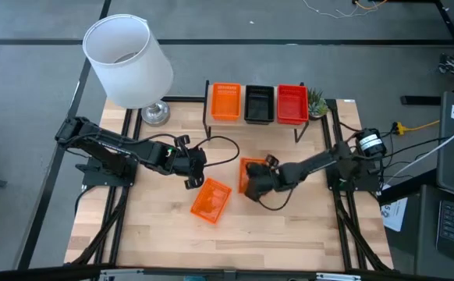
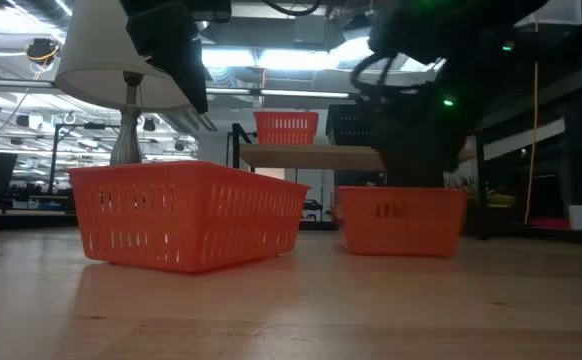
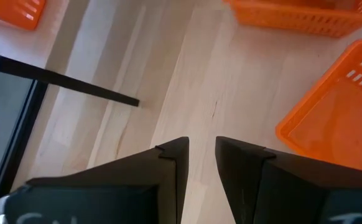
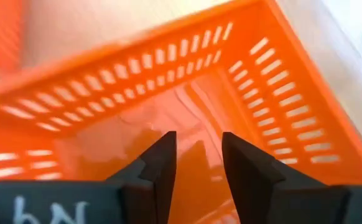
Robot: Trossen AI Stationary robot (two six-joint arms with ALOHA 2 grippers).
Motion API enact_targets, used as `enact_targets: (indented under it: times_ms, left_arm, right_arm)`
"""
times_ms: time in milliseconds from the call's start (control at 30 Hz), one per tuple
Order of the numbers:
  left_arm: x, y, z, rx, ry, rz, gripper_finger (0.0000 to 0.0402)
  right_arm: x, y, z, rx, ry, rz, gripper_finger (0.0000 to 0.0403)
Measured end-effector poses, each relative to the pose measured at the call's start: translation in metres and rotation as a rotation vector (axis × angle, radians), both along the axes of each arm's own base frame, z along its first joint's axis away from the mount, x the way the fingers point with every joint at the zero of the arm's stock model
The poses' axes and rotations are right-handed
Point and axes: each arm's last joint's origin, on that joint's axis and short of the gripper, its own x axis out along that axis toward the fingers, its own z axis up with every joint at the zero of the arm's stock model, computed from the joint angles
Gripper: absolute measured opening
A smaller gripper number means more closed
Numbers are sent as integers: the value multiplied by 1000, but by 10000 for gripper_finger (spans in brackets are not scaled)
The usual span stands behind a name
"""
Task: Stack baskets on shelf by color
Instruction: Stack the right orange basket on the other orange basket on the shelf
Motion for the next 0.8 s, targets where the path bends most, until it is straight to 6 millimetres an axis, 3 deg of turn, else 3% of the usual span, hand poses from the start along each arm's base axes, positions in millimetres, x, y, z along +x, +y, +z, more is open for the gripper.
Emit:
enact_targets:
  times_ms: [167, 267, 367, 467, 600, 700, 800]
  left_arm:
    - [1, 0, 1, -3, -13, 1, 73]
    - [3, -1, 1, -9, -33, 0, 73]
    - [7, -2, 1, -1, -45, -27, 73]
    - [16, -4, 2, -3, -90, -93, 73]
    - [36, -11, 1, -53, -197, -221, 73]
    - [45, -14, -1, -34, -229, -286, 73]
    - [46, -14, -3, -26, -220, -278, 73]
  right_arm:
    - [16, -3, 22, 15, -57, 58, 131]
    - [23, 10, 56, -16, -68, 129, 131]
    - [16, 24, 99, -134, -18, 190, 131]
    - [-6, 33, 139, -292, 66, 200, 131]
    - [-43, 37, 168, -300, 88, 128, 131]
    - [-69, 42, 172, -265, 38, 95, 131]
    - [-92, 46, 159, -267, -57, 87, 131]
